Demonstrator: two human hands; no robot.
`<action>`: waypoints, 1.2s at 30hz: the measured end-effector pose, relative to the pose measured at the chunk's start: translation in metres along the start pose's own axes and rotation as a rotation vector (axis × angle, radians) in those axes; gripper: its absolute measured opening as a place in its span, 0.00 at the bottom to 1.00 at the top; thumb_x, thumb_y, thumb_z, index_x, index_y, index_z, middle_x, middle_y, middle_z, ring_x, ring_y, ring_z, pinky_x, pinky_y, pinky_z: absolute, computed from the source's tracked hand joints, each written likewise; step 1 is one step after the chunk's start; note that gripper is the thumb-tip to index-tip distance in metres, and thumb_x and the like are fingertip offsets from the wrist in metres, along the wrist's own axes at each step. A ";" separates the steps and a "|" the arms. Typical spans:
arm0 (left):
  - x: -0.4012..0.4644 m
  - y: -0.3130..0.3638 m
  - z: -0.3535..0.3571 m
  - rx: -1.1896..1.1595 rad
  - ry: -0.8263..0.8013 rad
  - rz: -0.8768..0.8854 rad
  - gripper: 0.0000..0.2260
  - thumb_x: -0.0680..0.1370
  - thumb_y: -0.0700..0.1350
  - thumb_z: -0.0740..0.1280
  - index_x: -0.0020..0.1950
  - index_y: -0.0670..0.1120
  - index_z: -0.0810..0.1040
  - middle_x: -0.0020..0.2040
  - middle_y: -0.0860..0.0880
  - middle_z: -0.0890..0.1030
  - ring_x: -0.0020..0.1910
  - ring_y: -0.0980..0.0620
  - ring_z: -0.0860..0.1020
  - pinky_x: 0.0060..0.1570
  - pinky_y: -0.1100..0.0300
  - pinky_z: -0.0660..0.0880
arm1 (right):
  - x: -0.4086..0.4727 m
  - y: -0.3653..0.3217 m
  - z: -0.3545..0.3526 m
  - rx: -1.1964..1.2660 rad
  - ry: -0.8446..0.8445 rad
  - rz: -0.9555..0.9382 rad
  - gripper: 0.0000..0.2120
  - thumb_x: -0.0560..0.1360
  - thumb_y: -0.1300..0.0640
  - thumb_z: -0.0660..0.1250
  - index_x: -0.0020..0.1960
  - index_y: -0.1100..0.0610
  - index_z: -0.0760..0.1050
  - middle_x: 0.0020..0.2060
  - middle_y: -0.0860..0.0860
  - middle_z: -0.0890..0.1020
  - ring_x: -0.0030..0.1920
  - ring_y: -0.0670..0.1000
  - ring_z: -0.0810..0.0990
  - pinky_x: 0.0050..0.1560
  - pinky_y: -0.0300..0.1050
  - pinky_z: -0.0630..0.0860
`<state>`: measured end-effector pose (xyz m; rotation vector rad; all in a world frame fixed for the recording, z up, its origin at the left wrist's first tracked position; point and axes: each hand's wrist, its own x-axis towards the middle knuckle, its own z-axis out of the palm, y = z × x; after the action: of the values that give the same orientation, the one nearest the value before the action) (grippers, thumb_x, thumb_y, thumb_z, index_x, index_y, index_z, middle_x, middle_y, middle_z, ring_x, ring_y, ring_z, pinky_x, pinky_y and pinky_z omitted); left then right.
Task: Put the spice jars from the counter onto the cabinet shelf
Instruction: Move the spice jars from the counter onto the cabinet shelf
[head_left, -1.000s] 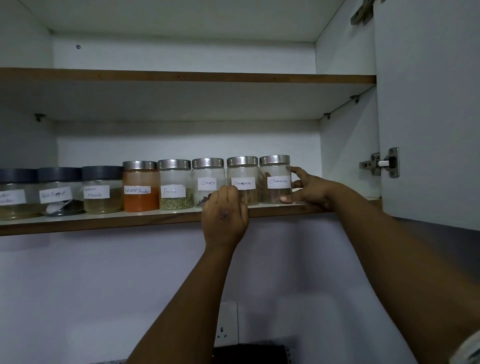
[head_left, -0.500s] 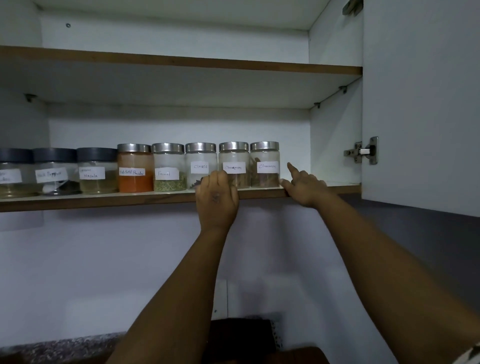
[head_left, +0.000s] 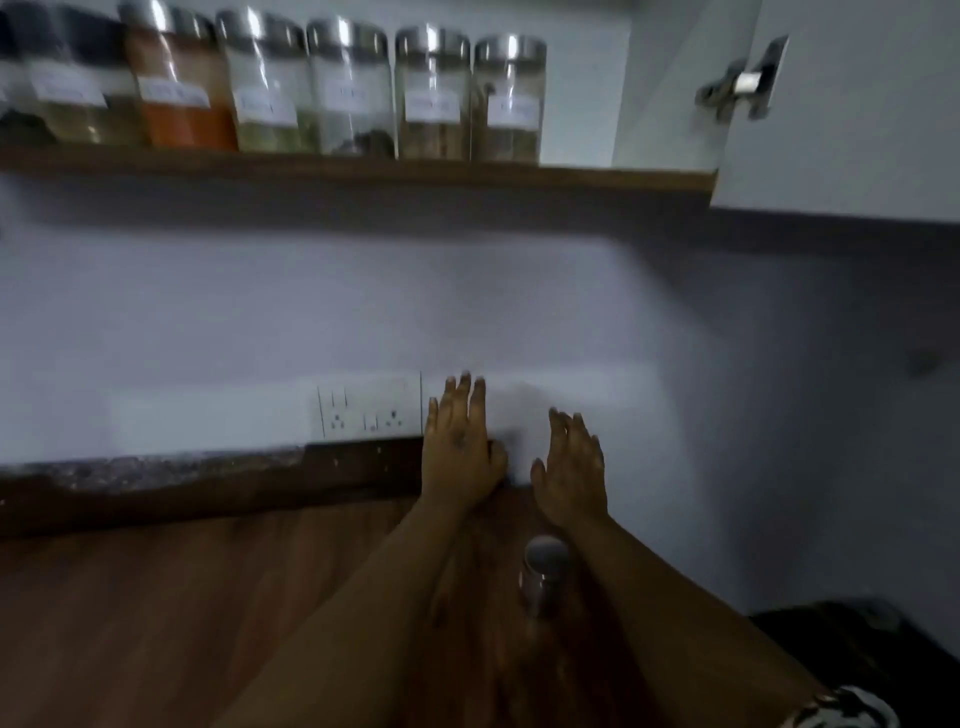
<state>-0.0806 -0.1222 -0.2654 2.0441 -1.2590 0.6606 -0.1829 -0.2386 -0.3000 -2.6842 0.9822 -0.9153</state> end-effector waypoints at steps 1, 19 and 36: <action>-0.023 -0.008 0.013 0.019 -0.082 -0.040 0.37 0.73 0.48 0.66 0.78 0.40 0.54 0.78 0.40 0.56 0.78 0.42 0.53 0.76 0.47 0.48 | -0.017 0.004 0.014 0.003 -0.005 0.025 0.30 0.79 0.53 0.59 0.78 0.59 0.56 0.76 0.57 0.61 0.77 0.56 0.56 0.77 0.52 0.51; -0.162 -0.059 0.087 -0.064 -0.505 -0.450 0.44 0.74 0.55 0.66 0.79 0.45 0.41 0.79 0.43 0.40 0.78 0.40 0.43 0.74 0.50 0.45 | -0.060 0.067 0.124 0.197 -0.475 0.353 0.33 0.68 0.43 0.74 0.68 0.53 0.69 0.66 0.60 0.66 0.64 0.63 0.69 0.63 0.53 0.71; -0.082 -0.005 0.010 -0.553 -0.056 -0.336 0.32 0.63 0.48 0.80 0.63 0.46 0.71 0.58 0.51 0.73 0.54 0.58 0.74 0.47 0.67 0.77 | 0.016 -0.019 -0.020 0.707 -0.494 0.351 0.43 0.53 0.23 0.69 0.61 0.45 0.75 0.59 0.45 0.78 0.51 0.48 0.77 0.39 0.39 0.74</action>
<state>-0.1090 -0.0796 -0.3306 1.7477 -0.9561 0.0800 -0.1749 -0.2327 -0.2702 -1.9146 0.7811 -0.3845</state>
